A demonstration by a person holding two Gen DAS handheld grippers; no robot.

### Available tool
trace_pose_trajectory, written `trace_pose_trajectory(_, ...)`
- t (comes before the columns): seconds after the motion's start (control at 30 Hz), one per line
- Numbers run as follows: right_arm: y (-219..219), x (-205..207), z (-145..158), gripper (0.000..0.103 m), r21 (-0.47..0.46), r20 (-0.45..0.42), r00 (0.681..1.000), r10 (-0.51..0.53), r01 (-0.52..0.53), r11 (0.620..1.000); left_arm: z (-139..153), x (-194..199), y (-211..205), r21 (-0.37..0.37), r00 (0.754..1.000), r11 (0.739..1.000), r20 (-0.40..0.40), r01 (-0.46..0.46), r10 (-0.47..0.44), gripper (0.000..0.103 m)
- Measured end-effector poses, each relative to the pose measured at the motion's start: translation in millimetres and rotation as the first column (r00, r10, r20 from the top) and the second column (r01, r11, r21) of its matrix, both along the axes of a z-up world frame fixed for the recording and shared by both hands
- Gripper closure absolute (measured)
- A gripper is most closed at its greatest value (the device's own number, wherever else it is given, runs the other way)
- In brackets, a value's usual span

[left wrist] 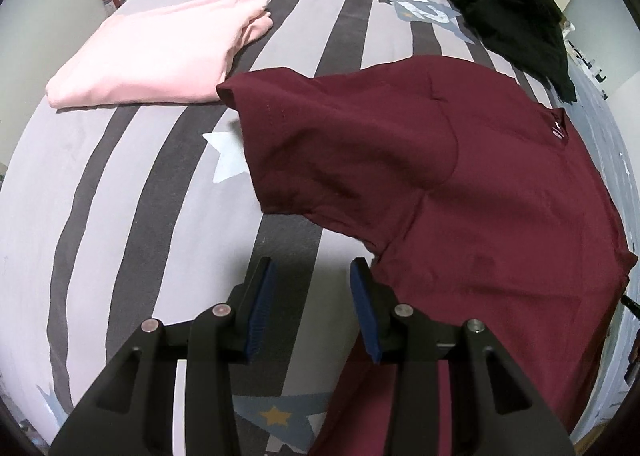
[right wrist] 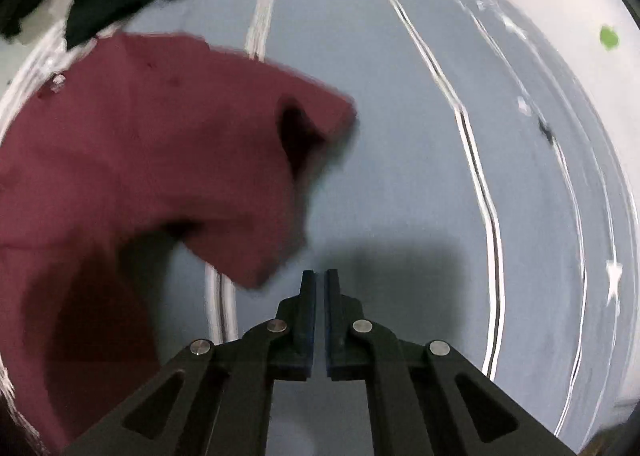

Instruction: Fold clothes

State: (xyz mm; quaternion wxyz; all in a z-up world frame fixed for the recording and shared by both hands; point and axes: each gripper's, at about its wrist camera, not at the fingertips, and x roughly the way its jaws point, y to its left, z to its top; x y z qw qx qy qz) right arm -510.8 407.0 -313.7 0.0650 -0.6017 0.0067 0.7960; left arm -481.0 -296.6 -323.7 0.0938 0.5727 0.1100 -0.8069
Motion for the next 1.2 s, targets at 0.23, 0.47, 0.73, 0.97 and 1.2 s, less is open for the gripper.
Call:
trace_pose_trajectory(0.23,22.0,-31.2,27.4,0.055,-0.104,-0.154,0.972,-0.175,0.160,0.982,2.9,-23.2,-12.3,-0.019,0.998,0.998,-0.026,-0.055,0.054,0.067)
trace_pose_trajectory(0.47,37.5,-117.9,8.4,0.051,-0.091,-0.112,0.974,-0.199,0.190,0.978,1.2,-34.0,-4.7,-0.024,0.999,0.999,-0.028,-0.041,0.040,0.067)
trace_pose_trajectory(0.73,23.4,-137.1,-18.2,0.083,-0.186,-0.056,0.990,-0.131,0.118,0.975,-13.4,-43.2,7.7,-0.017,1.000,1.000,-0.007,-0.021,0.021,0.067)
trace_pose_trajectory(0.97,22.6,-140.9,17.7,0.094,-0.156,-0.167,0.981,-0.098,0.072,0.985,-6.1,-57.3,-6.8,-0.039,0.998,0.997,-0.030,-0.065,0.063,0.067)
trace_pose_trajectory(1.2,36.6,-138.4,3.2,0.082,-0.062,-0.088,0.986,-0.139,0.134,0.989,12.0,-66.3,-29.8,-0.081,0.991,0.989,-0.068,-0.123,0.117,0.067)
